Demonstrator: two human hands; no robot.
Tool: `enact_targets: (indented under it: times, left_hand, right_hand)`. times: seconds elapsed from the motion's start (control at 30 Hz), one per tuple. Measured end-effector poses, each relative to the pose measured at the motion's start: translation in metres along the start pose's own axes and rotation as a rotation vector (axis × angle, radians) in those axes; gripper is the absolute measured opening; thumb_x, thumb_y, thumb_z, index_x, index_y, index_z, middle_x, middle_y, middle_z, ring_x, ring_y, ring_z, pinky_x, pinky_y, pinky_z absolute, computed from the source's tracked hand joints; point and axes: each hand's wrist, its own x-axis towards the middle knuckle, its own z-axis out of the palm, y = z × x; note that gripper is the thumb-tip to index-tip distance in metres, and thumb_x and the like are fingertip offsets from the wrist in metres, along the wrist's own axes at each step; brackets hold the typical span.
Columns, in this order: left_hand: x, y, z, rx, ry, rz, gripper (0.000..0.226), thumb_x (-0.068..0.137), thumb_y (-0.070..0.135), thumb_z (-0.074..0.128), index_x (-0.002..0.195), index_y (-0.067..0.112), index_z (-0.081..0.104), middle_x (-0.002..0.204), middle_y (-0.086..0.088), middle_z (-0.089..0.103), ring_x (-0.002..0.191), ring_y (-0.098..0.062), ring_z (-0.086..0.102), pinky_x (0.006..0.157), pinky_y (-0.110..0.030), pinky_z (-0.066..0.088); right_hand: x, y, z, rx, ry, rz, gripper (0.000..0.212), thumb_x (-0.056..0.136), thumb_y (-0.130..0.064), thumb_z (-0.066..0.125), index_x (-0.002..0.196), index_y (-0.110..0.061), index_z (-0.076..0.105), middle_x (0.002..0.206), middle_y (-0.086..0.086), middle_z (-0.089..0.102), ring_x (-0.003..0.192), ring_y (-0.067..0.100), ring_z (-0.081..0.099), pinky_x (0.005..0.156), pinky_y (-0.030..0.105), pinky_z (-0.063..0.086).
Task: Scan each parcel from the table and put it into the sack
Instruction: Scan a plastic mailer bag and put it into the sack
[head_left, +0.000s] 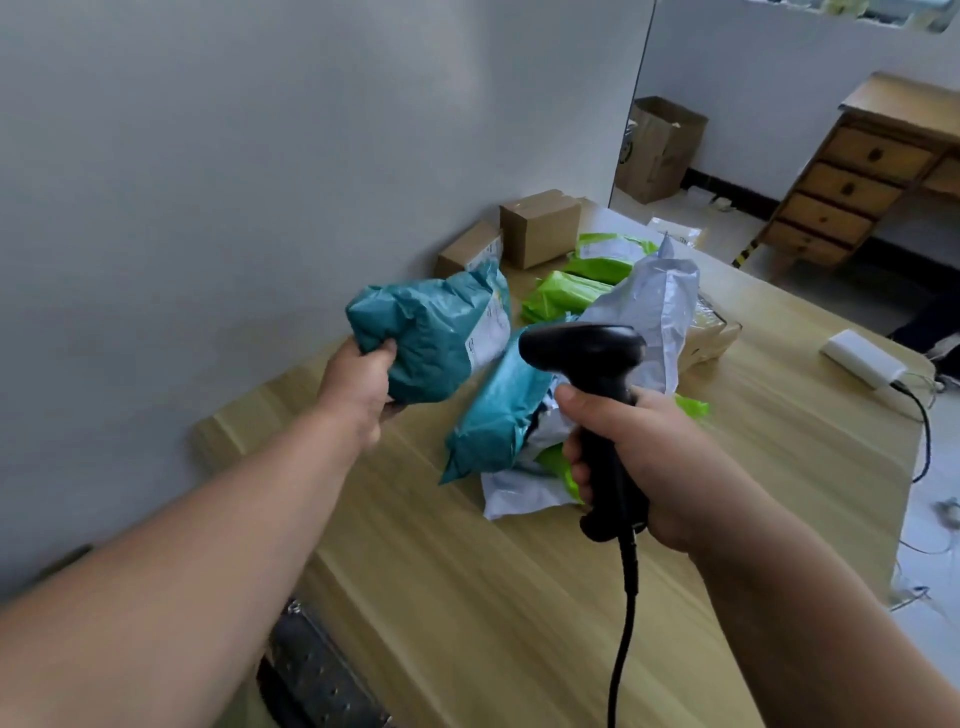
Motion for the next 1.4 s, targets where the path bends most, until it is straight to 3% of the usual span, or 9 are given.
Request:
enact_targets:
  times: [0.17,0.4,0.6,0.67,0.73,0.87,1.13,1.27,1.4]
  left_hand:
    - [-0.041,-0.017,-0.079,-0.284,0.006,-0.243,0.022,0.102,0.022,0.042,0.121,0.023,0.052,0.115,-0.004,0.061,0.092,-0.024,0.061,0.065,-0.046,0.050]
    - [-0.076,-0.042,-0.166,-0.404,0.017,-0.469,0.038,0.102,0.027,0.038,0.137,0.013,0.044,0.138,-0.017,0.050,0.116,-0.035,0.054,0.085,-0.053,0.045]
    - [-0.108,-0.068,-0.196,0.435,-0.285,-0.945,0.064,0.100,0.049,0.032,0.145,0.004,0.031,0.142,-0.022,0.044,0.130,-0.041,0.040,0.092,-0.050,0.041]
    - [-0.114,-0.069,-0.192,0.731,-0.210,-0.869,0.068,0.094,0.051,0.048,0.143,0.005,0.033,0.131,-0.021,0.052,0.115,-0.038,0.054,0.079,-0.041,0.047]
    - [-0.109,-0.072,-0.190,0.993,0.044,-0.502,0.073,0.081,0.049,0.066,0.134,0.007,0.039,0.117,-0.016,0.054,0.100,-0.033,0.058,0.076,-0.037,0.049]
    - [-0.088,-0.073,-0.174,1.312,0.186,0.119,0.095,0.070,0.066,0.065,0.137,0.008,0.030,0.138,-0.016,0.041,0.125,-0.034,0.043,0.097,-0.043,0.037]
    - [-0.028,-0.106,-0.148,1.325,-0.130,-0.218,0.113,0.066,0.062,0.072,0.149,0.017,0.010,0.146,-0.003,0.041,0.137,-0.032,0.032,0.112,-0.047,0.019]
    - [-0.021,-0.115,-0.150,0.992,-0.124,-0.285,0.056,0.069,0.029,0.082,0.118,0.014,0.060,0.115,0.001,0.066,0.103,-0.025,0.063,0.097,-0.043,0.046]
    - [-0.028,-0.106,-0.149,0.652,-0.072,-0.359,0.023,0.085,0.008,0.066,0.107,0.013,0.062,0.094,-0.006,0.071,0.082,-0.025,0.068,0.074,-0.040,0.057]
  right_hand:
    - [-0.023,0.011,0.043,-0.034,-0.029,0.031,0.026,0.090,-0.029,0.069,0.084,-0.010,0.053,0.057,0.009,0.057,0.045,0.021,0.051,0.043,0.029,0.044]
    - [-0.046,0.049,0.093,0.007,-0.074,0.154,0.024,0.090,-0.030,0.069,0.083,-0.011,0.056,0.058,0.008,0.056,0.045,0.019,0.051,0.044,0.028,0.044]
    - [-0.062,0.078,0.115,0.035,-0.030,0.213,0.024,0.089,-0.030,0.069,0.088,-0.010,0.056,0.055,0.007,0.057,0.044,0.018,0.052,0.042,0.027,0.044]
    - [-0.067,0.084,0.116,0.035,-0.015,0.220,0.024,0.090,-0.030,0.069,0.089,-0.009,0.056,0.055,0.007,0.057,0.044,0.018,0.052,0.042,0.027,0.044]
    - [-0.071,0.090,0.116,0.039,-0.006,0.229,0.025,0.090,-0.030,0.069,0.090,-0.009,0.056,0.055,0.007,0.057,0.044,0.018,0.052,0.042,0.027,0.044]
    - [-0.072,0.097,0.116,0.047,0.000,0.243,0.024,0.091,-0.030,0.067,0.093,-0.010,0.054,0.055,0.006,0.056,0.043,0.017,0.051,0.043,0.026,0.043]
    - [-0.047,0.114,0.102,0.032,-0.035,0.253,0.023,0.091,-0.029,0.067,0.091,-0.009,0.056,0.057,0.006,0.057,0.045,0.018,0.052,0.044,0.027,0.043]
    - [-0.032,0.115,0.096,-0.016,-0.063,0.283,0.026,0.091,-0.031,0.067,0.096,-0.008,0.056,0.060,0.006,0.058,0.048,0.017,0.054,0.047,0.028,0.045]
    - [-0.026,0.103,0.099,-0.039,-0.115,0.289,0.024,0.092,-0.030,0.066,0.096,-0.009,0.057,0.060,0.005,0.058,0.048,0.016,0.054,0.046,0.027,0.046]
